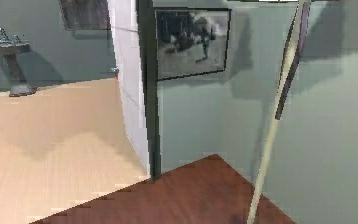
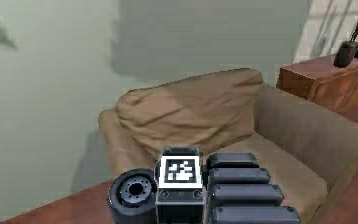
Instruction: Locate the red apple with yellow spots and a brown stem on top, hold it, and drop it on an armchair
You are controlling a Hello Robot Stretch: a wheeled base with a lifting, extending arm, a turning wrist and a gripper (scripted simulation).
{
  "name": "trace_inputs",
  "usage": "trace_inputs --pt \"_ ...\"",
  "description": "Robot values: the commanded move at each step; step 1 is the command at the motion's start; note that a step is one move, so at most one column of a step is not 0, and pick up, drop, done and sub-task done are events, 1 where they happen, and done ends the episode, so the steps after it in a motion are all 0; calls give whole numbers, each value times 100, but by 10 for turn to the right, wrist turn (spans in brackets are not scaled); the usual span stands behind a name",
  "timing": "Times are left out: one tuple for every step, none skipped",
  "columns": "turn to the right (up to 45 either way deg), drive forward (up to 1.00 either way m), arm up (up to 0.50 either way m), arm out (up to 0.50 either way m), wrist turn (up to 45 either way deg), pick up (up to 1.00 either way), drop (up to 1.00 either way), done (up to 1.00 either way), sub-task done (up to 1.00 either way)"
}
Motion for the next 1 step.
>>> trace_inputs --pt "150 0 0 0 0 0 0 0 0"
